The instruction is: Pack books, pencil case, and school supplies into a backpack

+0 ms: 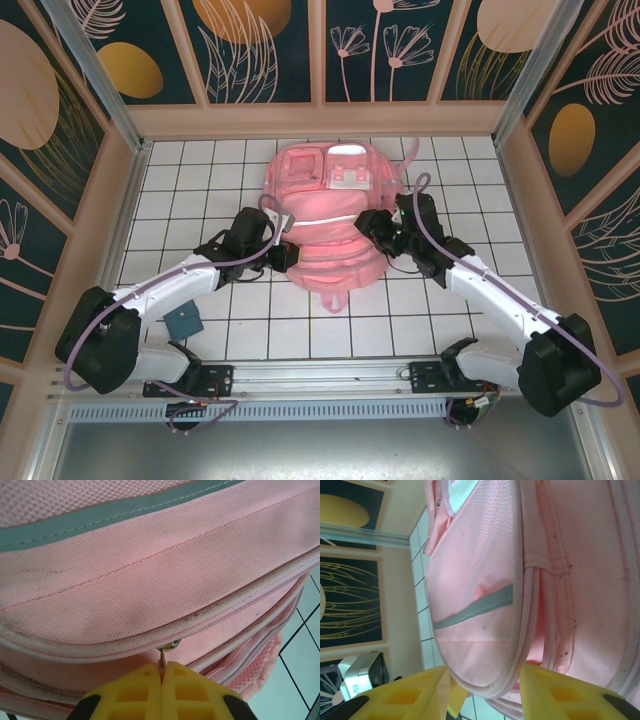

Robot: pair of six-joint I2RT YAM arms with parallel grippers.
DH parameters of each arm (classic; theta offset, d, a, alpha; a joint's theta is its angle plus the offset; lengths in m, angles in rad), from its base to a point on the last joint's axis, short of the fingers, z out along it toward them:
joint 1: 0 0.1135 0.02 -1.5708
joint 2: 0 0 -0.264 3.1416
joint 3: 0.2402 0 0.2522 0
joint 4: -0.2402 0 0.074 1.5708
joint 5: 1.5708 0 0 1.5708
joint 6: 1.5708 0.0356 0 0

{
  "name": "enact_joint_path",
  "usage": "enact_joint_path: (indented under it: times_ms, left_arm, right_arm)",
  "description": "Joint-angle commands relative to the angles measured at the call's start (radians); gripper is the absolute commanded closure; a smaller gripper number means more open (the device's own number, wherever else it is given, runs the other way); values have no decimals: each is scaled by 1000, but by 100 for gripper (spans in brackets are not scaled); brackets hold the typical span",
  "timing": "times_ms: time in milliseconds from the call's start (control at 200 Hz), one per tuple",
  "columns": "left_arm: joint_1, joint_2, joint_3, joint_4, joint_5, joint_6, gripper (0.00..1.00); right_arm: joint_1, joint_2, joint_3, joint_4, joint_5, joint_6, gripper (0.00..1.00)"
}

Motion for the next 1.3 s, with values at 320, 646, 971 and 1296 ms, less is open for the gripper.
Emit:
enact_joint_path:
  times_ms: [320,646,971,1296]
  left_arm:
    - [0,-19,24,56,-6,-27,100]
    - [-12,7,44,130,75,-51,100]
    - [-111,70,95,131,67,-37,100]
    - [-123,96,114,93,41,-15,100]
  right_arm:
    - [21,57,-97,219,-73,168,59]
    - [122,-64,-82,-82,242,220,42]
    - [119,13,-90,141,112,211,50]
    - [110,28,-86,190,112,215,63]
